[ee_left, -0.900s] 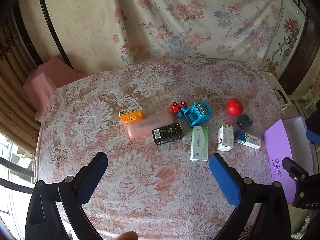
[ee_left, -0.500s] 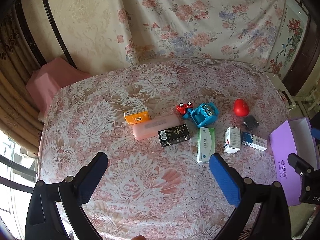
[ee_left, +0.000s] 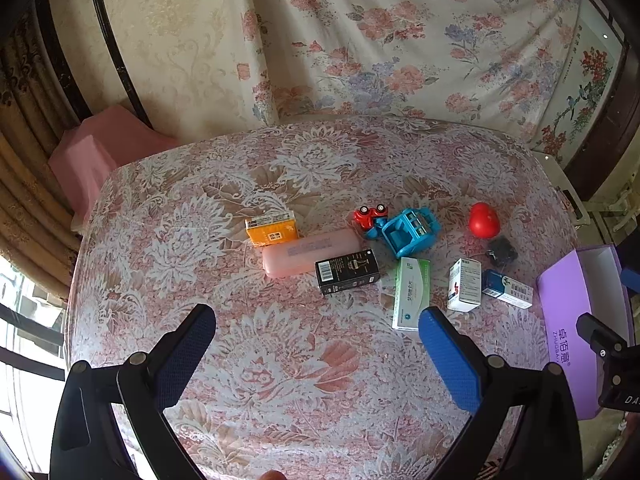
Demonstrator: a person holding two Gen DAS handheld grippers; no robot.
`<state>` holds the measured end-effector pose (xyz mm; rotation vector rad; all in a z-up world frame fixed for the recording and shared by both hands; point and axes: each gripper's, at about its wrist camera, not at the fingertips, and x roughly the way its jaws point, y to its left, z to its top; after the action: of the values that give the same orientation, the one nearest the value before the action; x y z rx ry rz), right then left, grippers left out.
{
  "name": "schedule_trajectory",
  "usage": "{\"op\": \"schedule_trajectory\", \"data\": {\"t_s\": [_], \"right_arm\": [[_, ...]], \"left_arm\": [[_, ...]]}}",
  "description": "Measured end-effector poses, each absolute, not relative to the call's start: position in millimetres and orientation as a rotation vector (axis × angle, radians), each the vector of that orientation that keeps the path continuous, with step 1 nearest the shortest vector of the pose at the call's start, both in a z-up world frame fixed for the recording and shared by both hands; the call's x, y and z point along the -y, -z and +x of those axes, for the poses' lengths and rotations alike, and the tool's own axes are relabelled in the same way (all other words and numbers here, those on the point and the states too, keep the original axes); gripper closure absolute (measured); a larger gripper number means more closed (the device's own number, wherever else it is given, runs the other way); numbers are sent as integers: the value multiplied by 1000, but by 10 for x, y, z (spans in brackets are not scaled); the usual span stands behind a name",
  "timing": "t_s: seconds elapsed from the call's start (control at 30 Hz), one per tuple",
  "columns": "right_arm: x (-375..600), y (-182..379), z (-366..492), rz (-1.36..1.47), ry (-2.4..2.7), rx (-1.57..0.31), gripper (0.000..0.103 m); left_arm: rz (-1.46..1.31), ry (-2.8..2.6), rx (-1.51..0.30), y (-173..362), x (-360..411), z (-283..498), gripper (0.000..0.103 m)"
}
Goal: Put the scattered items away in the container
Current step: 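Move both tools over the scattered items on the bed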
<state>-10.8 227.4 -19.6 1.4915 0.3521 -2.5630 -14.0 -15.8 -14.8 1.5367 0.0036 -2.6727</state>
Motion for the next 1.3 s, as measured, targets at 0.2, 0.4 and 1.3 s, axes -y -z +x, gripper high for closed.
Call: {"op": "schedule_trajectory", "data": {"t_s": [0.2, 0.4, 1.3], "right_arm": [[-2245, 206, -121, 1508, 2552, -347, 0], [-2217, 210, -126, 1514, 2546, -345, 0], [-1979, 182, -54, 1530, 2611, -331, 0]], "left_arm": [[1549, 2661, -41, 182, 235, -155, 1], [1562, 2653, -61, 225, 302, -146, 1], [1563, 2709, -27, 350, 508, -133, 1]]}}
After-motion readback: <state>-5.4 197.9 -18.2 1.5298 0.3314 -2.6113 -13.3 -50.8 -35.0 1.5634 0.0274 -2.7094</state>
